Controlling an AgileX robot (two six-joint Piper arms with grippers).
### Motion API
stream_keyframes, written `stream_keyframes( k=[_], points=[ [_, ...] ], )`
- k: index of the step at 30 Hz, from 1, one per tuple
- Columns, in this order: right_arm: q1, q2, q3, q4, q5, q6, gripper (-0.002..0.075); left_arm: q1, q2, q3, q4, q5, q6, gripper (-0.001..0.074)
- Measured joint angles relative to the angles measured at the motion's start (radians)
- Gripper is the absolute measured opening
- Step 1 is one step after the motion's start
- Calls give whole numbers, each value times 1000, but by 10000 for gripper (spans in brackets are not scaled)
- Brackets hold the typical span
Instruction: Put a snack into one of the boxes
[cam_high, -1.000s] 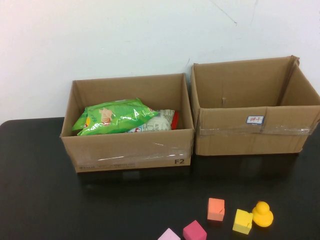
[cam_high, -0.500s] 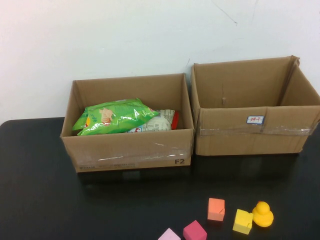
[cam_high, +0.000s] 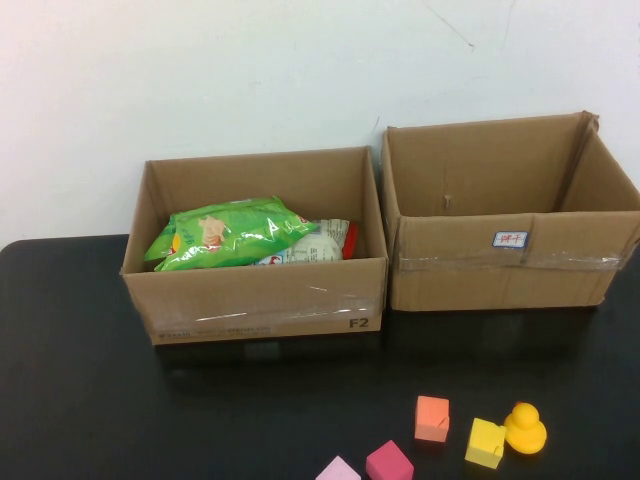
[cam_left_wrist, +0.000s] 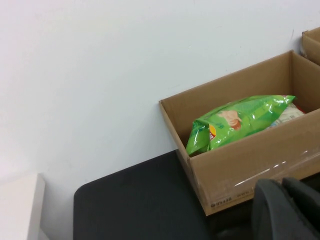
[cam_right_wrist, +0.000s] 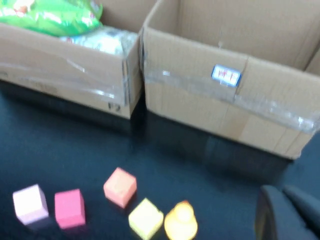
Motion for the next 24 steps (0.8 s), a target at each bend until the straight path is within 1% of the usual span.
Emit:
stream_keyframes(
  k=[5,10,17,20,24],
  points=[
    [0,-5,0,12,-83,-7,-1,0,0,4,-21,2,5,-1],
    [0,-77,0,10,-100,-54,-1,0,-3,60,-44,-59,5,-1],
    [0,-256,11,-9,11,-78,-1,0,-31,83,-52,-103,7,-1],
    [0,-328,60,-17,33,-59,-1,0,-31,83,-52,-103,9,-1],
    [0,-407,176,-66,40,-10,-1,0,-31,83,-52,-103,9,-1]
  ],
)
